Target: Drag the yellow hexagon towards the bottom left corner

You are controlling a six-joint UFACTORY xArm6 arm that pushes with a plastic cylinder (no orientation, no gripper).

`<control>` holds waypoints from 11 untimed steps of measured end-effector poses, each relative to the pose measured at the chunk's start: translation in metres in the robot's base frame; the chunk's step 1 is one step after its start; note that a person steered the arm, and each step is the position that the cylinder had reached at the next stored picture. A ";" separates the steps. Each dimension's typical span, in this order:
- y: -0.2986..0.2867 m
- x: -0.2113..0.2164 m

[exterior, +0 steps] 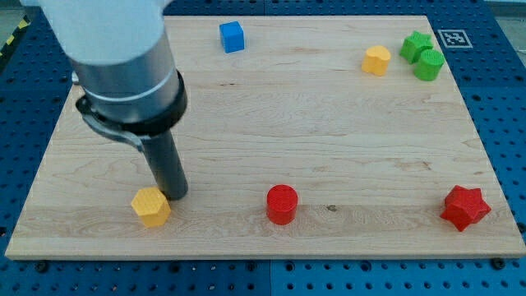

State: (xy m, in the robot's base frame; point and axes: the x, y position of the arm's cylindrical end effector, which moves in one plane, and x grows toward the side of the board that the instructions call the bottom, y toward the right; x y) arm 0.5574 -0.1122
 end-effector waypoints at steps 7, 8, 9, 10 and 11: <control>-0.019 0.026; -0.037 0.026; -0.054 0.022; -0.062 0.022; -0.045 0.023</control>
State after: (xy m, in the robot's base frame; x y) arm 0.5800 -0.1575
